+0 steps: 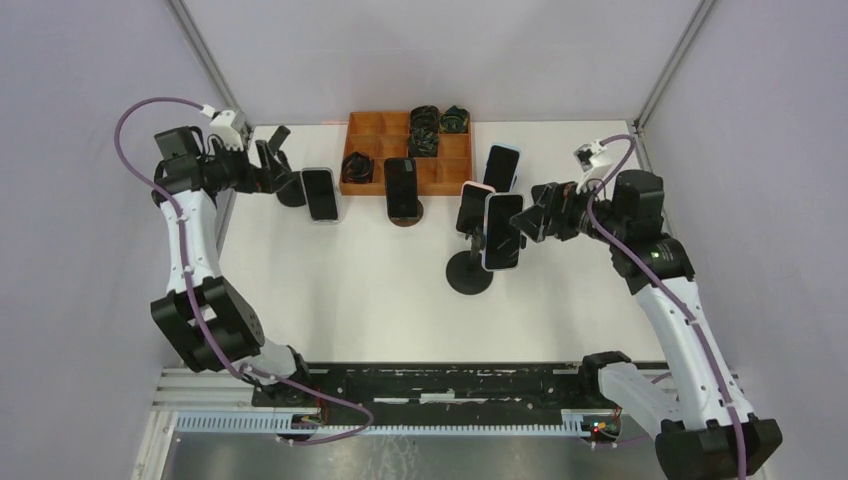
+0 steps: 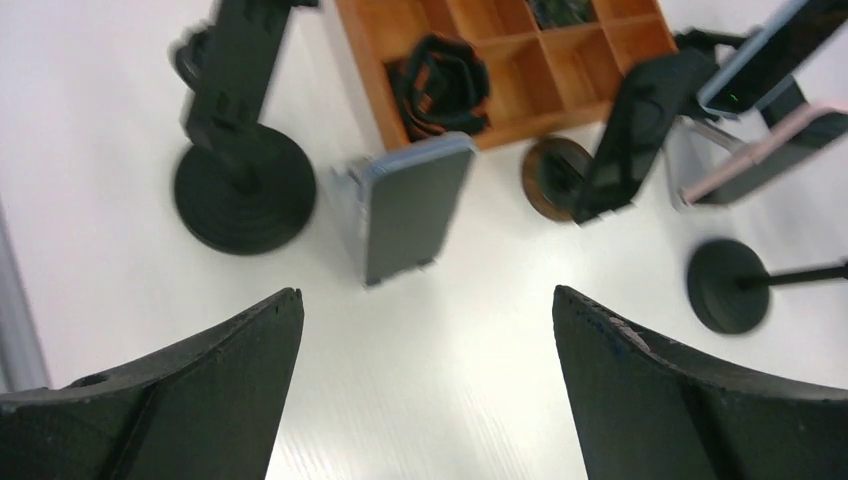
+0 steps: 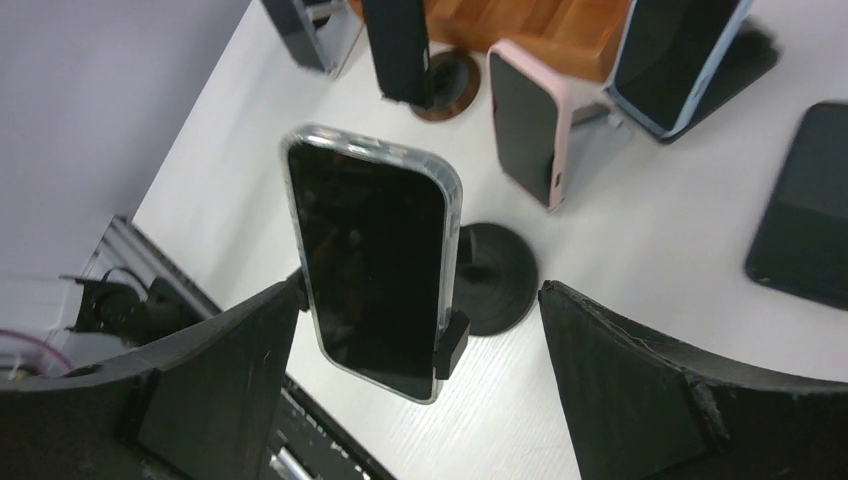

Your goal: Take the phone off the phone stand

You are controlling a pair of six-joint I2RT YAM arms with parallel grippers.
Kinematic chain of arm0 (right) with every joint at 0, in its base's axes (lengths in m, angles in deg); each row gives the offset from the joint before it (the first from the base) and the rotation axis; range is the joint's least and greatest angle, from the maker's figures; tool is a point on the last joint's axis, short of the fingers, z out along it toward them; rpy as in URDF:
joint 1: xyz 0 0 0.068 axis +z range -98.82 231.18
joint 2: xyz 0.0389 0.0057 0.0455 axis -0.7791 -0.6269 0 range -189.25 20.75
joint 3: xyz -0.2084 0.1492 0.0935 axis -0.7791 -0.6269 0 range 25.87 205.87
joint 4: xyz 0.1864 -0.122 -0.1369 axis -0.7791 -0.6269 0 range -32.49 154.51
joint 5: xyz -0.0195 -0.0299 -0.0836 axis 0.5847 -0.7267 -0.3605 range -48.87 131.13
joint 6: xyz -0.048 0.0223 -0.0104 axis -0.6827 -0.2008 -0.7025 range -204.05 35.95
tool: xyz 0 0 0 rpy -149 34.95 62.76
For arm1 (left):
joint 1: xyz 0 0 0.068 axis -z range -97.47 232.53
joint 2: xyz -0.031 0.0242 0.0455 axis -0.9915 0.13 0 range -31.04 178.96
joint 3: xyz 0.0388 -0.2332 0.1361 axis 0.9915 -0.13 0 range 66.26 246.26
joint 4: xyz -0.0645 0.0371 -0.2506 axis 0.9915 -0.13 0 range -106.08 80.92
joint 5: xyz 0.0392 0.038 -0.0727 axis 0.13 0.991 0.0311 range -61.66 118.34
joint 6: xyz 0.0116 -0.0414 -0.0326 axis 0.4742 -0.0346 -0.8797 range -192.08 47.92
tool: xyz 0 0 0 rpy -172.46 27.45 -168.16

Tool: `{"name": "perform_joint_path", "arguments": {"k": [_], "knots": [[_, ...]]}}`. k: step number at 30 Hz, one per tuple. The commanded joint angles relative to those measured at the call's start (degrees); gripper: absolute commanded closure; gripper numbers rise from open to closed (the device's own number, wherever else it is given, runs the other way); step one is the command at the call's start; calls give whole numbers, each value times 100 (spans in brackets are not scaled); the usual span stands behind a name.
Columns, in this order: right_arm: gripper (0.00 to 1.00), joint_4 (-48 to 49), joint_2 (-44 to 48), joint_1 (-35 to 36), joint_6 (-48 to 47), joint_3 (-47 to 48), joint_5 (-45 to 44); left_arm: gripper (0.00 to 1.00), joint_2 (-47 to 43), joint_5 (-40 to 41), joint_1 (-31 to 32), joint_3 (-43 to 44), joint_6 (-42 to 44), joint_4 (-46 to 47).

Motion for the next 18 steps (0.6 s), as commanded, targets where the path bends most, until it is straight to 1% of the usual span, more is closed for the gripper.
{"name": "perform_joint_path", "arguments": {"k": [1,6,9,12,14,17,18], "knots": [[2,809,-223,13,79,-527,1004,0,-540,-928,-52,309,1006,-1768],[2,1284,-515,10,123,-579,1475,0,-705,-1812,-49,857,2296,-3316],[2,1604,-729,12,225,-674,1738,0,-692,-2244,-40,940,3220,-4302],[2,2395,-850,15,715,-993,2082,0,-591,-2450,-10,949,4084,-5085],[2,2792,-906,33,963,-1150,2227,0,-582,-2536,-1,861,4212,-5184],[2,2929,-1000,88,1028,-1220,2282,0,-683,-2672,40,656,4443,-5186],[5,3055,-998,112,1111,-1261,2309,0,-727,-2708,69,592,4523,-5186]]}}
